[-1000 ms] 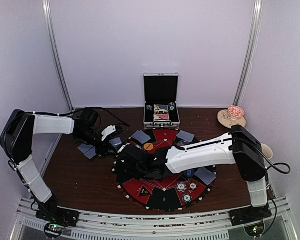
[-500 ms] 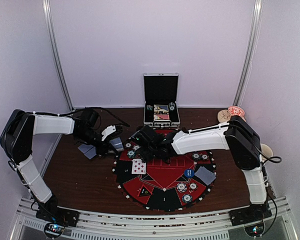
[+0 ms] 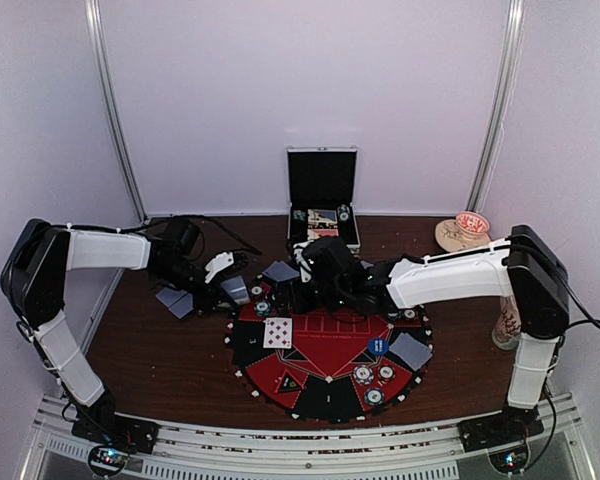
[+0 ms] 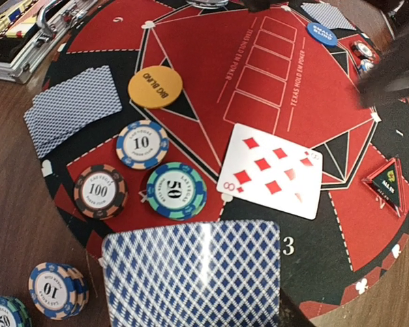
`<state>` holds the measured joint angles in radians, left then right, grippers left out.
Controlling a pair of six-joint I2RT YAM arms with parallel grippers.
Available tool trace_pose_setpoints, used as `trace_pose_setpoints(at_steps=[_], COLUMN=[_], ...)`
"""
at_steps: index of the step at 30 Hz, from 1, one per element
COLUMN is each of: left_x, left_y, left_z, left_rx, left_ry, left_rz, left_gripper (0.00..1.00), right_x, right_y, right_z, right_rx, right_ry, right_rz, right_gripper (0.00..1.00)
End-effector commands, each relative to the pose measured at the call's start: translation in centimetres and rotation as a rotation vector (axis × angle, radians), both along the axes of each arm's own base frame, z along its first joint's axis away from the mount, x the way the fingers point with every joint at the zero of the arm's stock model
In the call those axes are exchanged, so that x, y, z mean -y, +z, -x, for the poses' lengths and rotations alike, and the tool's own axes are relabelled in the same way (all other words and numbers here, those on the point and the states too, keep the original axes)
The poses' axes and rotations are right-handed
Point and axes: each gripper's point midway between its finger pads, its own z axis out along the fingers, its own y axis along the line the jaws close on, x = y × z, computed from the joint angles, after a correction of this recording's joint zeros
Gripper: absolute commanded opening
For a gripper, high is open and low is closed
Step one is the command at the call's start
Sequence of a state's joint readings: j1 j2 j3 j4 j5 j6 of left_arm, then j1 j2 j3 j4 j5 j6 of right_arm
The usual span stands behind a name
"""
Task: Distribute texas hold em gaming equipment
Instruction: Pick up the poker card from the face-down deck piles.
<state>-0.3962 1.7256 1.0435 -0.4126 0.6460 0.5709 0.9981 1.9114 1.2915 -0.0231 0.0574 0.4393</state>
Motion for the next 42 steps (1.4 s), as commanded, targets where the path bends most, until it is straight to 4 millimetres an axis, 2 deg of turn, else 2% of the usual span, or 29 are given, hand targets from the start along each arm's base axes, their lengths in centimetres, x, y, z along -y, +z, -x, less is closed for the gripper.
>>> trace_pose_setpoints(at_steps=[1,6,18,31,38,42], left_x=[1.1,1.9,2.8,3.0,3.1,3.1], left_y=[1.6,1.5,2.9,2.6,2.5,2.4], left_z=[0.5,2.0,5.5,6.5,6.7,6.7], left_rx=[0.073,0.086,0.106,0.098,0.092,0.092], left_ry=[-0.050,-0.102,-0.238,-0.275,-0.286,-0.288], left_rz=[0.028,0.024,0.080,0.073,0.072,0.072], left_gripper=[0.45,0.45,0.45,0.45,0.45,0.45], right_x=[-2.7,-4.2,-6.6,-8.2,-7.9,-7.5], right_y=[4.4,4.3,1.3,0.6,-0.9,-1.8], right_z=[2.3,3.0,3.0,2.5,1.3,0.8], right_rx=[-0.074,-0.156,-0.242,-0.298,-0.318,-0.330], right_ry=[0.092,0.115,0.162,0.194,0.166,0.154], right_rz=[-0.309,-0.437,-0.448,-0.471,-0.438,-0.428], right_gripper=[1.00,0.97,0.93,0.88,0.81,0.68])
